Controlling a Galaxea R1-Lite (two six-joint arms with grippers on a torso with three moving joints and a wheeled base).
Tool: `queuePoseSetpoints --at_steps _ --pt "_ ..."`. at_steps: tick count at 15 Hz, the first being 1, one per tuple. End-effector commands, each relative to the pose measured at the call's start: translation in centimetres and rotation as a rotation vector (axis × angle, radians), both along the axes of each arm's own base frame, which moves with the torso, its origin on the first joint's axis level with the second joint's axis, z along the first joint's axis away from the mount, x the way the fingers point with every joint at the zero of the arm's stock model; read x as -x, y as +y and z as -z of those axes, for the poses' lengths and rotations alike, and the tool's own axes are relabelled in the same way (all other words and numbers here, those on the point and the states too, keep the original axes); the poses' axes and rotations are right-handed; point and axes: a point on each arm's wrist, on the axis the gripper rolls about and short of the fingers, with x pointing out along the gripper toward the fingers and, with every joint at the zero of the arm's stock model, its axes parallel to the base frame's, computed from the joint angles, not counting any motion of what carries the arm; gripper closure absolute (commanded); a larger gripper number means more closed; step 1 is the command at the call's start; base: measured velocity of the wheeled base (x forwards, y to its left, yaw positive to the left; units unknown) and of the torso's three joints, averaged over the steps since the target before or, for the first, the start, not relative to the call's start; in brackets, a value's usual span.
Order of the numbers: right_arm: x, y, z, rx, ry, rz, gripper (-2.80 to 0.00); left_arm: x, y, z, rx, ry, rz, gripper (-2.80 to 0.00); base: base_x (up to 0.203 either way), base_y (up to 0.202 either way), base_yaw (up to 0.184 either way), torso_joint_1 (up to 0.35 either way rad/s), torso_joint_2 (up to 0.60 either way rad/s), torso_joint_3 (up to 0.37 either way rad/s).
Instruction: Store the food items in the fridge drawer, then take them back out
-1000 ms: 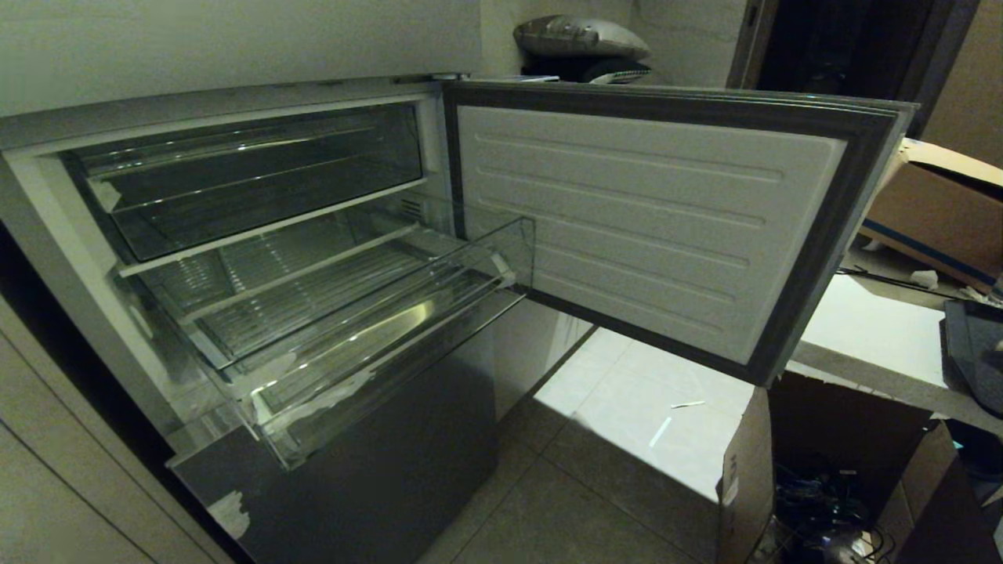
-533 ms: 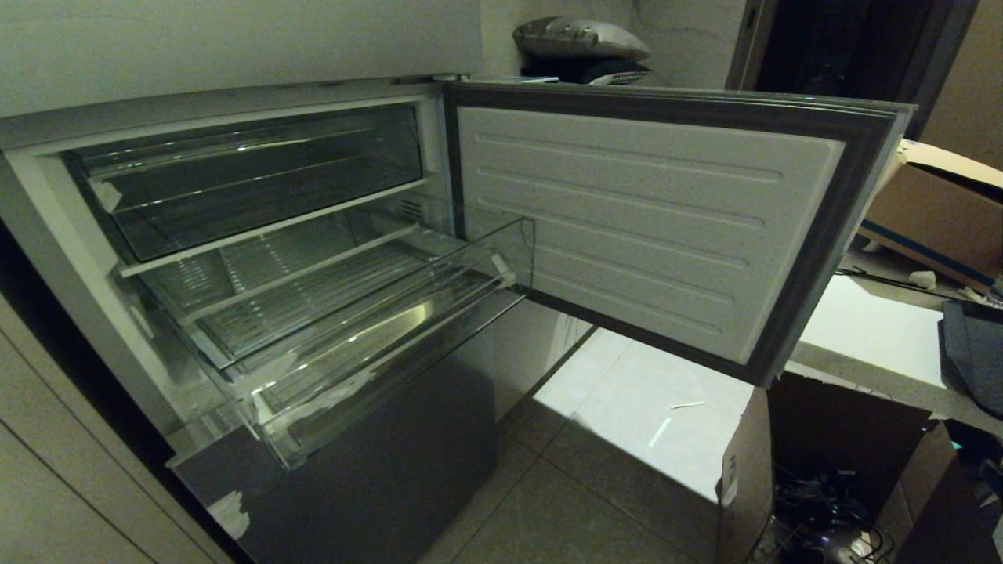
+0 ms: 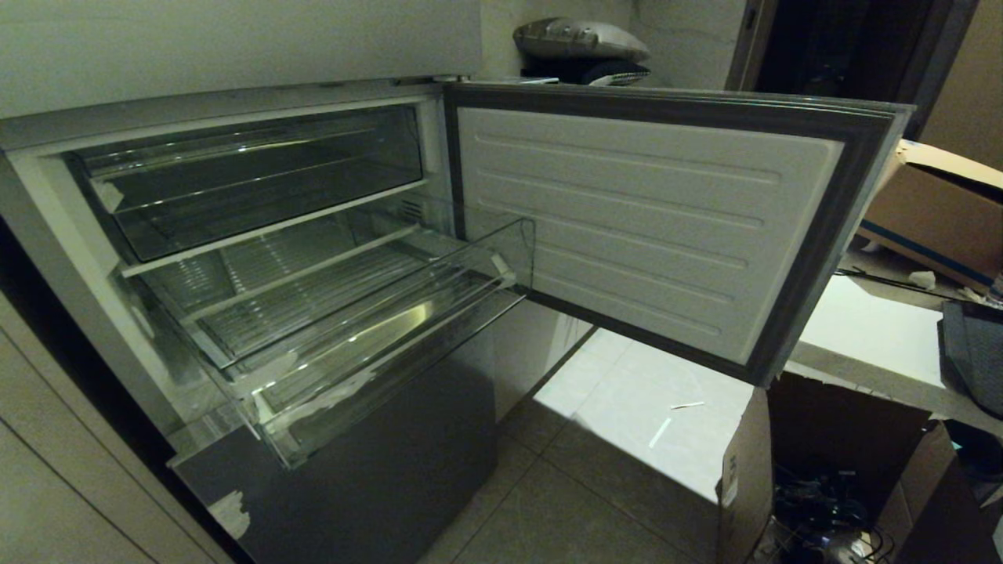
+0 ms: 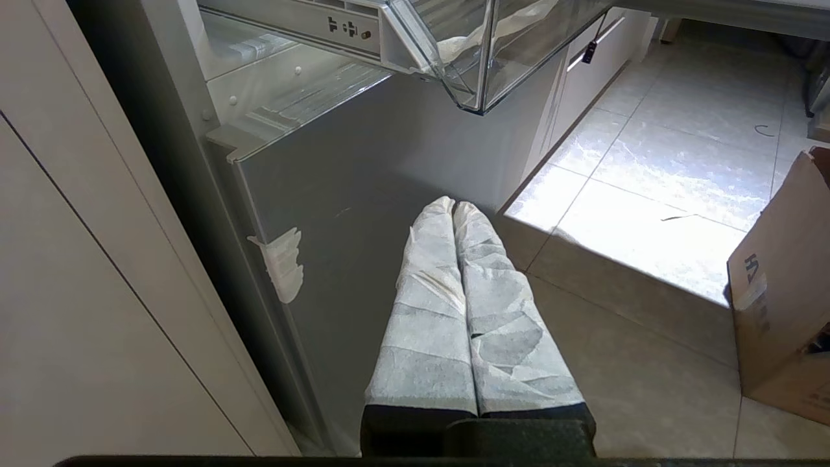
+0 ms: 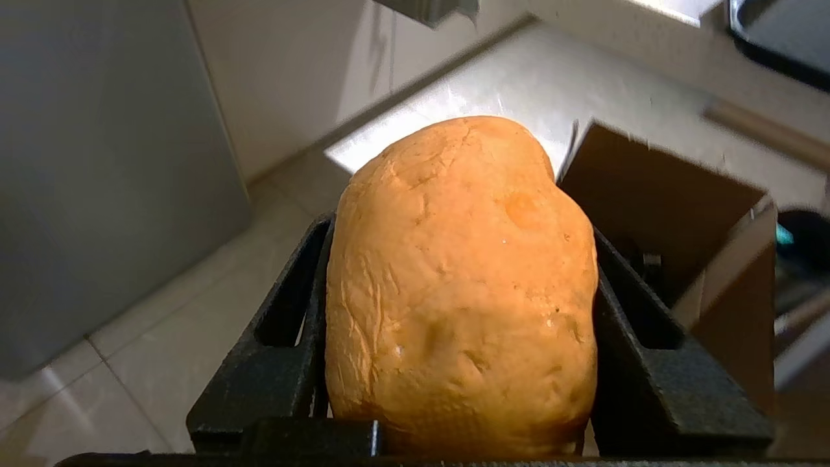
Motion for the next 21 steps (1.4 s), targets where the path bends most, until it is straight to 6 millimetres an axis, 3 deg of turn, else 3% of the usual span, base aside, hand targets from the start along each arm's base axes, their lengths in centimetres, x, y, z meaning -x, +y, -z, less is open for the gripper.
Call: queuePoseSetpoints --at_steps 1,6,14,21 --pt "1.43 -0.01 1.07 0.009 -0.139 -0.022 0.00 -0.01 0.00 0.00 0.000 0.000 0.000 0.00 0.000 0.000 0.000 0.000 0.00 0.000" --pt "1.73 -0.12 1.18 -0.090 -0.200 0.017 0.00 -0.01 0.00 0.00 0.000 0.000 0.000 0.00 0.000 0.000 0.000 0.000 0.00 0.000" --pt "1.74 -0.12 1.17 -0.094 -0.201 0.018 0.00 -0.01 0.00 0.00 0.000 0.000 0.000 0.00 0.000 0.000 0.000 0.000 0.00 0.000" --pt "1.74 -0.12 1.17 -0.094 -0.201 0.018 0.00 -0.01 0.00 0.00 0.000 0.000 0.000 0.00 0.002 -0.008 0.156 0.001 0.00 0.003"
